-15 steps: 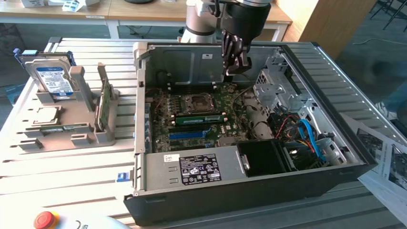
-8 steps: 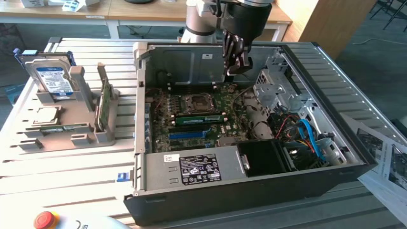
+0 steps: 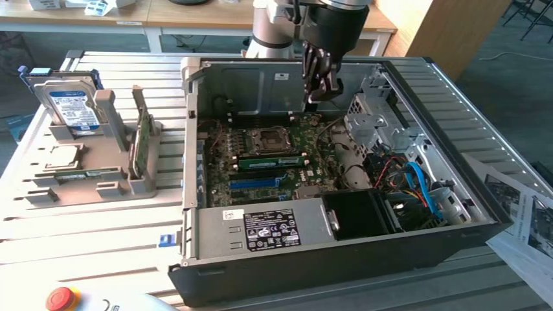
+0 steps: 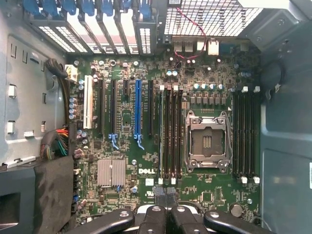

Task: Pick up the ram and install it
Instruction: 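Press down the ram until it locks into place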

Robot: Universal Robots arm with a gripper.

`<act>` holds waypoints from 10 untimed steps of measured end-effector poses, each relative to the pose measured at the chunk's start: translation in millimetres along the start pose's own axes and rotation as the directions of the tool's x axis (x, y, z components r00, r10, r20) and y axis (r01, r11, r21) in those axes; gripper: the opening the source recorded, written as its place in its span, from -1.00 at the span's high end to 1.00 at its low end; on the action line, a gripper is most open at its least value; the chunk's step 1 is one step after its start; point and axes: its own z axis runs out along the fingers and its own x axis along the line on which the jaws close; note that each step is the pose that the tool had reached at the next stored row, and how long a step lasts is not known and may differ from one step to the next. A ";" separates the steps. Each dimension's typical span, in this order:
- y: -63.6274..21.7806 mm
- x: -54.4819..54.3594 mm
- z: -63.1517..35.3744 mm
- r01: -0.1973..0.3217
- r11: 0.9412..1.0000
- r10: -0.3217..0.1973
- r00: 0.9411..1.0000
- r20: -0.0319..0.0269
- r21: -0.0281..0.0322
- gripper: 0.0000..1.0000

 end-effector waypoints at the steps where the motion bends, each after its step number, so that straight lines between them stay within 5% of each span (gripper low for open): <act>1: 0.0 0.0 1.1 0.000 1.000 0.000 1.000 0.000 0.000 0.79; 10: -0.4 0.2 16.4 0.000 1.000 0.000 1.000 0.000 0.000 0.79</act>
